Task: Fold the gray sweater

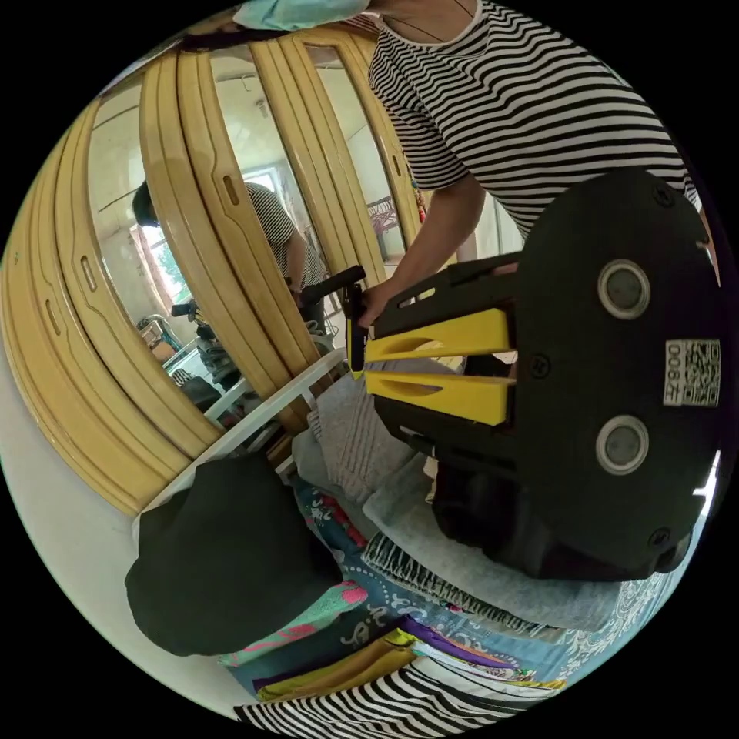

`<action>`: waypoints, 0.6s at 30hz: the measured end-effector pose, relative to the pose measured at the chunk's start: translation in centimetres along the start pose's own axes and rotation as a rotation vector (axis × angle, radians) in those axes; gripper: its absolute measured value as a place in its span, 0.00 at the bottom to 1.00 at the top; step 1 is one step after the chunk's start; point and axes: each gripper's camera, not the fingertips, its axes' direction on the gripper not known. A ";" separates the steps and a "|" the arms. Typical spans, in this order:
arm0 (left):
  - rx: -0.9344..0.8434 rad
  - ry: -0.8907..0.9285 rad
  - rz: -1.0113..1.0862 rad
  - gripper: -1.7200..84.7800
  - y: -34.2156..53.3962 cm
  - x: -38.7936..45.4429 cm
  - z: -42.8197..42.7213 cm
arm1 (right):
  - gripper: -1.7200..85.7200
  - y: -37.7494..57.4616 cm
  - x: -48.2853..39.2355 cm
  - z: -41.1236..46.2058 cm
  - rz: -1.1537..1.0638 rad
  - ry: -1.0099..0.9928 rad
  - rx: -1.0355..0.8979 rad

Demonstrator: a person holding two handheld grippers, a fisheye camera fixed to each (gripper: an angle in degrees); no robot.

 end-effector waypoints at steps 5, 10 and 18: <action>-0.106 0.060 -0.015 0.12 -1.7 0.1 5.3 | 0.06 3.5 -0.5 -3.8 -0.125 -0.260 0.086; -0.153 0.051 -0.155 0.20 -3.4 -2.0 9.8 | 0.05 7.0 -1.3 -5.6 -0.238 -0.438 0.118; -0.270 -0.013 -0.169 0.12 -3.3 -2.3 13.8 | 0.05 8.8 -0.6 -4.6 -0.329 -0.499 0.069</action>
